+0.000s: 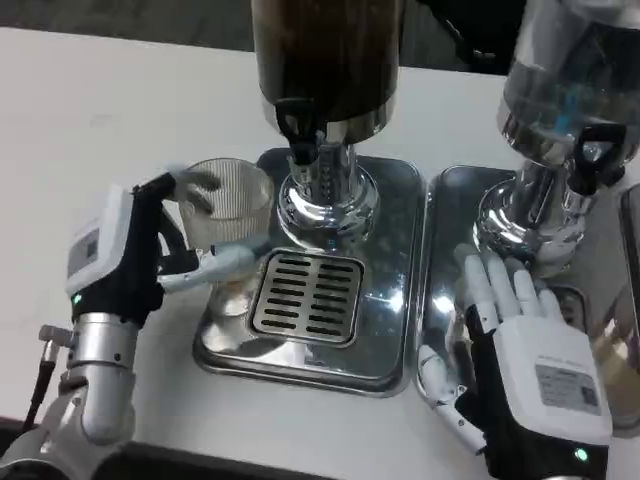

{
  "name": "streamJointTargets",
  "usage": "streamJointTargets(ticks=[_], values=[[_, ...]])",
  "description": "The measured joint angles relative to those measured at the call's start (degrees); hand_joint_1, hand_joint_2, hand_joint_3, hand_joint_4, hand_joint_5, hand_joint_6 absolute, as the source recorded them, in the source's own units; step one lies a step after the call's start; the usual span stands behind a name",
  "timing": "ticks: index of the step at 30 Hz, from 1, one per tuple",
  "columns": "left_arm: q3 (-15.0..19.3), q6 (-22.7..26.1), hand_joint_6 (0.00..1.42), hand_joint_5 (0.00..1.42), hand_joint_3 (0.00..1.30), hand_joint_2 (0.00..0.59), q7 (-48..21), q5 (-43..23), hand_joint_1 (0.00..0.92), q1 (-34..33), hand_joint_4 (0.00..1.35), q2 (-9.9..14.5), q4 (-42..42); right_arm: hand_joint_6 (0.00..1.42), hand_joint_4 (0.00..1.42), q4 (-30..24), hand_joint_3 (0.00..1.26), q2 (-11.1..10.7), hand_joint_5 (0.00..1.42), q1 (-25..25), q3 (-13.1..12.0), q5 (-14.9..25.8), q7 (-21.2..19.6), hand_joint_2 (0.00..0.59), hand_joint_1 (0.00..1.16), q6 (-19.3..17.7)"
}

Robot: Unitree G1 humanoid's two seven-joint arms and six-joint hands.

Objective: Grasp the cup under the faucet to collect the drink, then remove the cup.

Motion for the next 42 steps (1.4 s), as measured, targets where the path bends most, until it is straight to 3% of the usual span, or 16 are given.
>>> streamJointTargets(ticks=[4,17,28,33,38,42], values=[[-3.21,0.06,1.26,1.04,0.82,0.002,-0.2,2.52,0.538,-0.24,0.91,-2.82,0.07,0.02,0.0,-0.17,0.0,0.43,0.0,0.18,0.0,-0.04,-0.02,0.503,0.0,0.05],[-7.77,5.0,1.24,1.05,0.82,0.014,1.29,5.86,0.57,-6.0,0.92,-7.36,2.91,0.02,0.0,-1.14,0.0,2.13,0.0,1.73,0.04,-0.32,-0.77,0.503,0.0,1.13],[-12.35,5.86,1.26,1.08,0.82,0.008,6.46,9.1,0.587,-6.43,0.92,-7.77,3.12,0.02,0.0,-1.22,0.0,2.53,0.0,2.07,0.15,-0.46,-1.12,0.508,0.0,1.87],[-13.52,6.04,1.16,0.99,0.68,0.004,8.97,10.1,0.557,-5.55,0.75,-6.95,3.16,0.02,0.0,-1.21,0.0,2.41,0.0,1.69,0.03,-0.43,-1.12,0.507,0.0,1.86],[-13.64,6.08,1.1,0.95,0.54,0.019,10.19,9.93,0.426,-4.74,0.67,-6.9,3.15,0.02,0.0,-1.15,0.0,2.0,0.0,1.15,-0.11,-0.19,-1.11,0.505,0.0,1.78],[-13.7,6.05,1.01,0.84,0.35,0.026,9.85,9.96,0.361,-4.68,0.52,-6.69,3.16,0.02,0.0,-0.72,0.0,1.9,0.0,0.73,-0.13,0.02,-1.11,0.505,0.0,1.68]])
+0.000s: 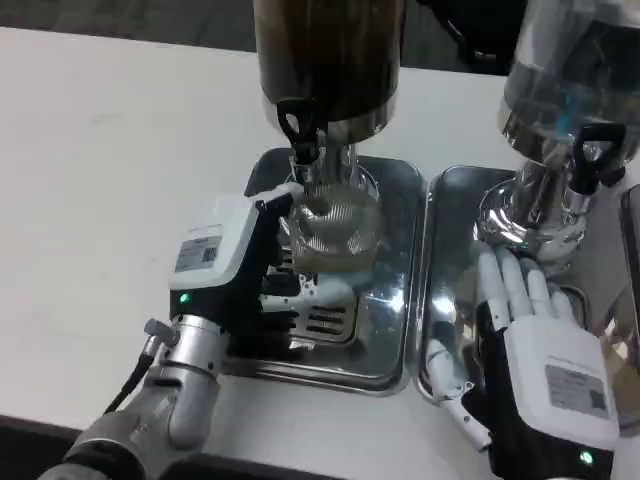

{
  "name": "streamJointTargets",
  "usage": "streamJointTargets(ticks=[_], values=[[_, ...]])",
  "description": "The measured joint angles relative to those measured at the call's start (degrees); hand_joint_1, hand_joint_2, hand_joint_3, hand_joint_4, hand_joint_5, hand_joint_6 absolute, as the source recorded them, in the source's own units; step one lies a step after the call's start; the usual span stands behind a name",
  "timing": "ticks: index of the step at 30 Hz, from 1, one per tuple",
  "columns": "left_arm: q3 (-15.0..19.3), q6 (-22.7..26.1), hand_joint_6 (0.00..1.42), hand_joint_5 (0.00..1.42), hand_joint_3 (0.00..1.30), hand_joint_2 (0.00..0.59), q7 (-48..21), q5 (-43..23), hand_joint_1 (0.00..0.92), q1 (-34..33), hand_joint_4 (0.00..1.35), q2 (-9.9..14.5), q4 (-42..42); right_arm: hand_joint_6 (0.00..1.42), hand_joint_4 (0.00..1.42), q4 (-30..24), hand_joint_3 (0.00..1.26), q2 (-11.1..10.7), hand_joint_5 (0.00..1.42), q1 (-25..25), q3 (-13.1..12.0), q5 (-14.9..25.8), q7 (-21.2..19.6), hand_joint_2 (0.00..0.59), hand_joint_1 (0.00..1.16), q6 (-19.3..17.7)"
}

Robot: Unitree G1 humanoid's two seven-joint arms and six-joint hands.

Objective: Grasp the cup under the faucet to collect the drink, then remove the cup.

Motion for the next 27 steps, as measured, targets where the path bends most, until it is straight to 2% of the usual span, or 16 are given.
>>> streamJointTargets(ticks=[2,6,8,14,18,26,27], values=[[-0.04,-0.12,0.9,0.73,0.27,0.027,-0.69,-0.01,0.323,0.03,0.41,0.18,0.07,0.02,0.0,0.46,0.0,0.0,0.0,-0.21,0.0,0.01,0.0,0.505,0.0,-0.01],[0.09,-0.62,0.81,0.65,0.21,0.03,-1.2,-0.23,0.274,0.16,0.31,0.28,0.07,0.02,0.0,0.54,0.0,0.03,0.0,-0.21,-0.02,0.14,0.0,0.505,0.0,-0.02],[0.27,-0.89,0.67,0.58,0.14,0.034,-1.64,-1.13,0.238,0.19,0.23,0.57,0.07,0.02,0.0,0.6,0.0,0.04,0.0,-0.21,-0.08,0.28,0.0,0.505,0.0,-0.1],[0.98,-2.15,0.42,0.46,0.09,0.026,-2.21,-1.81,0.147,0.74,0.17,1.25,-0.14,0.01,0.0,0.67,0.0,-0.17,0.0,-0.34,-0.16,-0.03,-0.02,0.504,0.0,-0.57],[1.95,-4.05,0.36,0.43,0.07,0.001,-1.91,-2.37,0.012,2.77,0.12,1.79,-1.3,0.01,0.0,0.72,0.0,-1.18,0.0,-0.96,-0.28,-0.32,-0.15,0.503,0.0,-0.79],[4.68,-6.46,0.34,0.41,0.07,0.0,-0.58,-4.0,0.0,4.87,0.11,3.92,-3.2,0.0,0.0,1.16,0.0,-1.99,0.0,-2.44,-0.77,0.28,-0.13,0.503,0.0,-1.21],[5.05,-6.75,0.3,0.36,0.05,0.0,-0.59,-4.39,0.0,5.14,0.06,4.12,-3.35,0.0,0.0,1.18,0.0,-2.04,0.0,-2.46,-0.91,0.51,-0.13,0.503,0.0,-1.31]])
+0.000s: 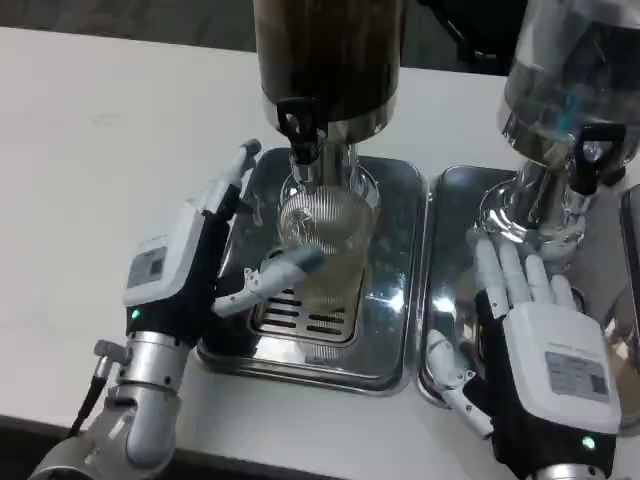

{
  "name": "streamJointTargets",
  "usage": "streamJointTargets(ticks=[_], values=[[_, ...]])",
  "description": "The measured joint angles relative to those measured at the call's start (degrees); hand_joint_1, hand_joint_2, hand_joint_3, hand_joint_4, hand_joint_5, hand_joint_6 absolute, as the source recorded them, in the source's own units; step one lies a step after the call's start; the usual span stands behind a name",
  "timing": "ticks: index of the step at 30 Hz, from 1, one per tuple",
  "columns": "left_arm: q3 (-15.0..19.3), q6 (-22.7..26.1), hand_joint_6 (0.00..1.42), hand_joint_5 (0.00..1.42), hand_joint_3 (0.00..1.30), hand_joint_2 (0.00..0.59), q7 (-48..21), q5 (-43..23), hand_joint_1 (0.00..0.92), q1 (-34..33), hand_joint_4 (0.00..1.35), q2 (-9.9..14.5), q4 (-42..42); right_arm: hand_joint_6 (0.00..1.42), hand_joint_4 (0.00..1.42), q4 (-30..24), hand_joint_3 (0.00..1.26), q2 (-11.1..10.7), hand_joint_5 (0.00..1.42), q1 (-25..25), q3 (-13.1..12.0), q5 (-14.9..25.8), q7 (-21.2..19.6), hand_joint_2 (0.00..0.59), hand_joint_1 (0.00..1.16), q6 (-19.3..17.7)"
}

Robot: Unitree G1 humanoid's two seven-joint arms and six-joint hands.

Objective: Grasp the cup under the faucet to collect the drink, then remove the cup.

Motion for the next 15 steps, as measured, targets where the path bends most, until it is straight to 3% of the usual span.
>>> streamJointTargets(ticks=[3,6,11,15], values=[[1.62,-0.61,0.12,0.2,0.0,0.0,-0.16,-1.54,0.0,0.47,0.0,0.65,-0.53,0.0,0.0,0.11,0.0,-0.14,0.0,-0.08,-0.63,0.57,0.0,0.503,0.0,-0.39],[4.52,-4.37,0.01,0.09,0.0,0.026,-2.15,-4.53,0.0,1.71,0.0,2.11,-3.15,0.0,0.0,0.49,0.0,-0.23,0.0,-0.41,-1.03,1.21,0.01,0.501,0.0,-0.63],[8.23,-10.5,0.0,0.05,0.0,0.037,-8.34,-8.78,0.0,5.6,0.0,5.66,-9.93,0.0,0.0,0.81,0.0,-0.92,0.0,-0.87,-1.25,1.74,0.11,0.472,0.05,-1.72],[11.93,-14.15,0.0,0.05,0.0,0.053,-18.59,-16.64,0.0,10.05,0.0,7.91,-16.19,0.0,0.0,1.8,0.0,-1.96,0.0,-1.76,-1.4,2.26,0.26,0.438,0.2,-3.02]])
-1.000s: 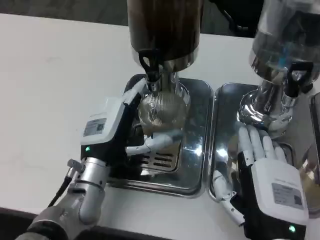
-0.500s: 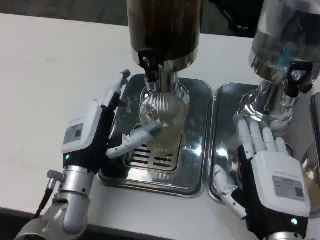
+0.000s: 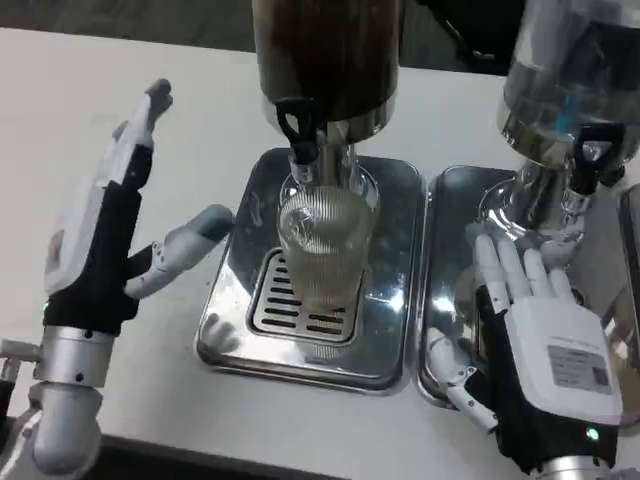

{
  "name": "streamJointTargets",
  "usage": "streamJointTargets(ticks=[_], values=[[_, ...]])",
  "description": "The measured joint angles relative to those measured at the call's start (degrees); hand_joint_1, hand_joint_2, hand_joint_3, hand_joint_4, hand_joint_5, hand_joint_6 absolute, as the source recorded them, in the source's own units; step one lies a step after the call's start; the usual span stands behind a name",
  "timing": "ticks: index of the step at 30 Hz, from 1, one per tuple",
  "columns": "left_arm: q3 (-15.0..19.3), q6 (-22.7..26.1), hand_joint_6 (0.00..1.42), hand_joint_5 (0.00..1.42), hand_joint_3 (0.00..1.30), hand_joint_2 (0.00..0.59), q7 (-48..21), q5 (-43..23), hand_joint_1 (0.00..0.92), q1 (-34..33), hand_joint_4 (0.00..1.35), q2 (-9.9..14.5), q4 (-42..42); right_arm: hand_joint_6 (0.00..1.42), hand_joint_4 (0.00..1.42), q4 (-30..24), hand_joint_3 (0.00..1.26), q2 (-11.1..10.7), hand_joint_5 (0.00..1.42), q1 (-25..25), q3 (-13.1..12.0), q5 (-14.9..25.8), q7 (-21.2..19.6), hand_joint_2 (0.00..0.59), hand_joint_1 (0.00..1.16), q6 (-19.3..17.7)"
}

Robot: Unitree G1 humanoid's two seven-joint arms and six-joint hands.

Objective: Grasp the cup under the faucet to collect the drink, then remove the cup.

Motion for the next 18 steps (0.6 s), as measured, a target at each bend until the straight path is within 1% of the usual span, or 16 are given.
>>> streamJointTargets(ticks=[1,2,3,4,6,7,9,12,14,17,18], values=[[0.64,-0.49,0.0,0.03,0.0,0.06,-3.51,-2.84,0.0,1.06,0.0,0.34,-1.57,0.0,0.0,0.11,0.0,-0.17,0.0,-0.12,0.0,0.01,0.0,0.436,0.22,-0.4],[0.82,-0.66,0.0,0.02,0.0,0.062,-5.13,-3.99,0.0,1.49,0.0,0.51,-2.31,0.0,0.0,0.15,0.0,-0.31,0.0,-0.19,0.02,0.0,0.0,0.423,0.24,-0.55],[1.49,-0.93,0.0,0.0,0.0,0.067,-10.76,-8.3,0.0,2.69,0.0,0.92,-5.09,0.0,0.0,0.43,0.0,-0.56,0.0,-0.47,0.12,-0.01,0.01,0.421,0.25,-0.98],[1.66,-1.1,0.0,0.0,0.0,0.068,-12.76,-9.79,0.0,3.02,0.0,1.11,-6.23,0.0,0.0,0.55,0.0,-0.61,0.0,-0.6,0.15,-0.01,0.01,0.397,0.27,-1.07],[2.47,-0.92,0.0,0.0,0.0,0.069,-19.71,-15.54,0.0,4.17,0.0,1.44,-10.52,0.0,0.0,0.88,0.0,-0.67,0.0,-1.04,0.24,-0.01,0.04,0.379,0.31,-1.54],[3.04,-0.7,0.0,0.0,0.0,0.068,-23.56,-18.93,0.0,4.56,0.0,1.7,-13.46,0.0,0.0,1.11,0.0,-0.68,0.0,-1.4,0.31,-0.01,0.05,0.376,0.31,-1.83],[4.09,0.17,0.0,0.0,0.0,0.067,-27.99,-22.37,0.0,5.13,0.0,2.2,-17.57,0.0,0.0,1.36,0.0,-0.67,0.0,-1.68,0.29,0.02,0.05,0.376,0.31,-2.23],[5.5,2.54,0.0,0.0,0.0,0.067,-33.21,-26.17,0.0,5.61,0.0,2.26,-22.46,0.0,0.0,2.04,0.0,-0.7,0.0,-1.79,0.06,0.69,0.06,0.379,0.31,-2.68],[6.05,3.66,0.01,0.02,0.0,0.067,-35.57,-27.39,0.0,5.54,0.0,2.23,-24.75,0.0,0.0,2.21,0.0,-0.69,0.0,-1.82,-0.01,1.05,0.08,0.378,0.31,-2.8],[6.72,5.48,0.05,0.08,0.0,0.069,-38.88,-27.36,0.0,4.07,0.0,1.9,-25.6,0.0,0.0,2.39,0.0,-0.63,0.0,-2.0,-0.13,1.75,0.08,0.377,0.31,-2.87],[6.89,6.17,0.05,0.09,0.0,0.069,-40.22,-27.34,0.0,3.07,0.0,1.3,-25.53,0.0,0.0,2.52,0.0,-0.62,0.0,-2.02,-0.18,1.85,0.08,0.376,0.31,-2.87]])
